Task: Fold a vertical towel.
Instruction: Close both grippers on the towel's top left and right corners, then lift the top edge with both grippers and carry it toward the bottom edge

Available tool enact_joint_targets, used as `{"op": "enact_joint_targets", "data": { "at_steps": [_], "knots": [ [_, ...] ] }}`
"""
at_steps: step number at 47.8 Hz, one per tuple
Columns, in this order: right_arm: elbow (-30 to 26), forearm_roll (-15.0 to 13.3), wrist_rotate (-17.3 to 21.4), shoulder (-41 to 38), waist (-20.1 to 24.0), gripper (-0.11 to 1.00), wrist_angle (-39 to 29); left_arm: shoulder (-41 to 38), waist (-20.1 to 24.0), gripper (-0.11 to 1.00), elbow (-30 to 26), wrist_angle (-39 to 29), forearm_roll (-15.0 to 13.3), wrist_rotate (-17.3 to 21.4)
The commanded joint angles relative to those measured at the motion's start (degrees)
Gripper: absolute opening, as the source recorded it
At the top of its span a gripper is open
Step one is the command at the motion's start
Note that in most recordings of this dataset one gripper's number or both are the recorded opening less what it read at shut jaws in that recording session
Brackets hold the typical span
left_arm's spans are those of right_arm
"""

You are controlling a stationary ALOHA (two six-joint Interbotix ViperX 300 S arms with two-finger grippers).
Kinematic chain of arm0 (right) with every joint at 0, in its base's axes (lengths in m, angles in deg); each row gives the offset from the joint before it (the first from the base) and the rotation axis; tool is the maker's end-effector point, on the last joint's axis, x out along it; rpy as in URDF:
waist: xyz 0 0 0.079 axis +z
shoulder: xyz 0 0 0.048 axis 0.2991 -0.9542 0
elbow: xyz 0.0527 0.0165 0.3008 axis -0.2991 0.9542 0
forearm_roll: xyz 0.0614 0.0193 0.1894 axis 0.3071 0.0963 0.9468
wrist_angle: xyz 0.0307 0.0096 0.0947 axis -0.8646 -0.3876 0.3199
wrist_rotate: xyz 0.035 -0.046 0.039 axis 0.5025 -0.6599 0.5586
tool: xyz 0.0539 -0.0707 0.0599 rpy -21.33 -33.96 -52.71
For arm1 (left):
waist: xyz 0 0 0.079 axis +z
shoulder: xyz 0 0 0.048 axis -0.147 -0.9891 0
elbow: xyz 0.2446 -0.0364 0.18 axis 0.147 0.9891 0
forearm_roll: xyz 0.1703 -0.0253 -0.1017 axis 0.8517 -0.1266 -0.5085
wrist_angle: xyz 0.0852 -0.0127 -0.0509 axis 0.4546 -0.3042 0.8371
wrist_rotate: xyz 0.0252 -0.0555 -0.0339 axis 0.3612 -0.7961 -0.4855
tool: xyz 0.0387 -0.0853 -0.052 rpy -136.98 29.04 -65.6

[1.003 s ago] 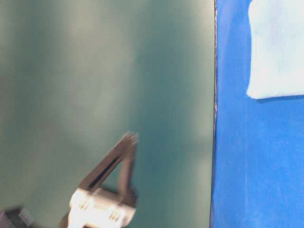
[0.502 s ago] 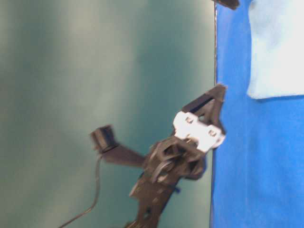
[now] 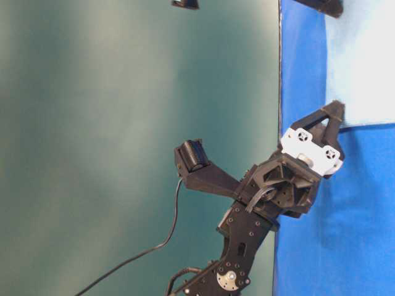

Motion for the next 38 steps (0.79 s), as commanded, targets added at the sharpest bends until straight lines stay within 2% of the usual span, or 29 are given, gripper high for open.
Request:
{"op": "enact_joint_targets", "data": {
  "at_steps": [1, 5, 12, 15, 28, 38],
  "knots": [
    [-0.97, -0.09, -0.18, -0.35, -0.18, 0.57, 0.26, 1.14, 0.18, 0.70, -0.70, 0.09, -0.09, -0.09],
    [-0.97, -0.26, -0.26, -0.35, 0.00, 0.46, 0.18, 1.23, 0.18, 0.53, -0.62, -0.26, -0.09, 0.00],
    [-1.05, -0.53, -0.26, -0.35, 0.88, 0.07, 0.18, 1.14, 0.00, 0.14, -0.70, -1.67, 0.00, 1.05],
    [-0.97, -0.62, -0.18, -0.35, 1.05, 0.03, 0.18, 1.14, 0.00, 0.03, -0.79, -2.20, 0.00, 1.14],
    [-1.23, -0.35, 0.09, 1.05, 0.70, 0.03, 0.44, 1.76, 0.00, 0.02, -0.70, -2.37, 0.00, 1.23],
    [-1.67, -0.53, -0.44, 3.43, -2.72, 0.03, 0.18, 1.76, 2.02, 0.02, -2.11, -2.37, 0.00, 1.32]
  ]
}}
